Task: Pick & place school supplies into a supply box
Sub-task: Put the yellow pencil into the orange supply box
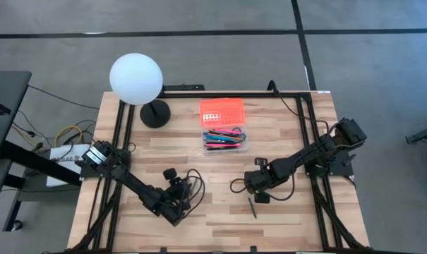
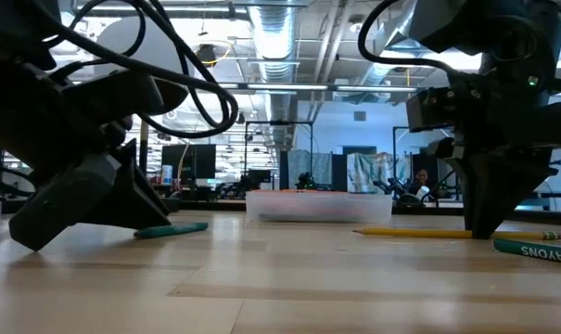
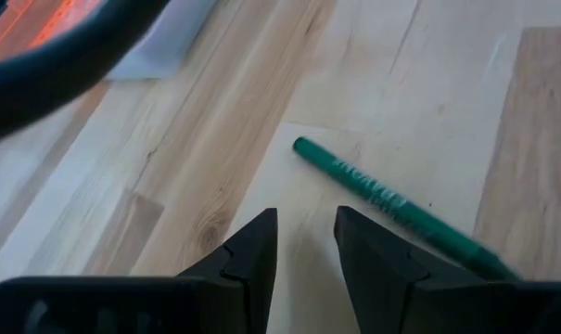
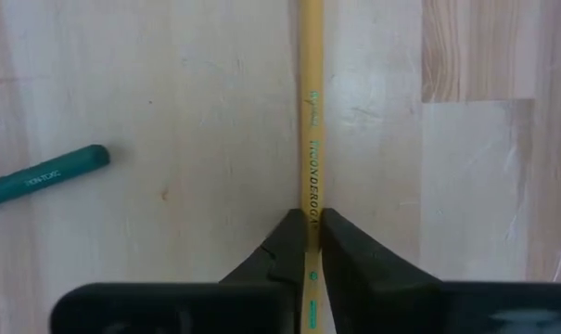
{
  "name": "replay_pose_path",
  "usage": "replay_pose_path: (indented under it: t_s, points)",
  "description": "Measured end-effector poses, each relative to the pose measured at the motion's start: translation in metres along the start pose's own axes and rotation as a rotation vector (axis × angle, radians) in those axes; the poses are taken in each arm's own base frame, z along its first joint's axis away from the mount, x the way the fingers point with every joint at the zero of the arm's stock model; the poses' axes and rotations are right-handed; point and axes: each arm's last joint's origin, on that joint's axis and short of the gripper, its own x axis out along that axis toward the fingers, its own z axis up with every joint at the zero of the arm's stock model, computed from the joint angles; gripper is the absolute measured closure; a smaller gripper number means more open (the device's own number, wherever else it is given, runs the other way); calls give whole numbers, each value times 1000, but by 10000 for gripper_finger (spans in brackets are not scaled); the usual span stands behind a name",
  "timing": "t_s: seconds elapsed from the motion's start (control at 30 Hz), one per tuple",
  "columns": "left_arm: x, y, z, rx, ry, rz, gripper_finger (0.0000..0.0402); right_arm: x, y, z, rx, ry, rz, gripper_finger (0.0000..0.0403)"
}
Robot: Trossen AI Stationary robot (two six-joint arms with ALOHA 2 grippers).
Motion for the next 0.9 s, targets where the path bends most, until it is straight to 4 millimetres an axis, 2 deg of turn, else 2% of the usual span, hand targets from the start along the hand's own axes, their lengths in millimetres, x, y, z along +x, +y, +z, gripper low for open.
replay_pose_path:
  t_s: [0.1, 0.5, 0.83, 0.9]
  points:
    - [0, 0, 0, 4, 4, -5, 290, 0, 0, 0, -18, 0, 0, 397]
    - [1, 0, -1, 6, 8, -5, 290, -1, 5, -2, -129, -10, -41, 401]
    - [1, 0, -1, 10, 9, -2, 290, -10, 13, 0, -257, -21, -232, 403]
    - [1, 0, -1, 10, 9, -2, 290, -17, 14, 7, -265, -48, -277, 403]
